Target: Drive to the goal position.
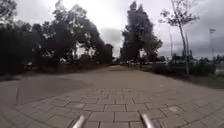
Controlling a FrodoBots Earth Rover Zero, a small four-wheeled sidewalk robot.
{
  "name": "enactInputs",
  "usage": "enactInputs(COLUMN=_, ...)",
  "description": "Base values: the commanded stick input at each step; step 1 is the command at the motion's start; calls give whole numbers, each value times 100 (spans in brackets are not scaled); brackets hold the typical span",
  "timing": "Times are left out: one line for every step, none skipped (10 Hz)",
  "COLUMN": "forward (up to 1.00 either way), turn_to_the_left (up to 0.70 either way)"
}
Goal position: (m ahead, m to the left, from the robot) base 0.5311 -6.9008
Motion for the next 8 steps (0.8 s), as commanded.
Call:
enactInputs(forward=-100, turn_to_the_left=1)
enactInputs(forward=-100, turn_to_the_left=1)
enactInputs(forward=-100, turn_to_the_left=1)
enactInputs(forward=-100, turn_to_the_left=1)
enactInputs(forward=-100, turn_to_the_left=1)
enactInputs(forward=-100, turn_to_the_left=1)
enactInputs(forward=-100, turn_to_the_left=1)
enactInputs(forward=-100, turn_to_the_left=1)
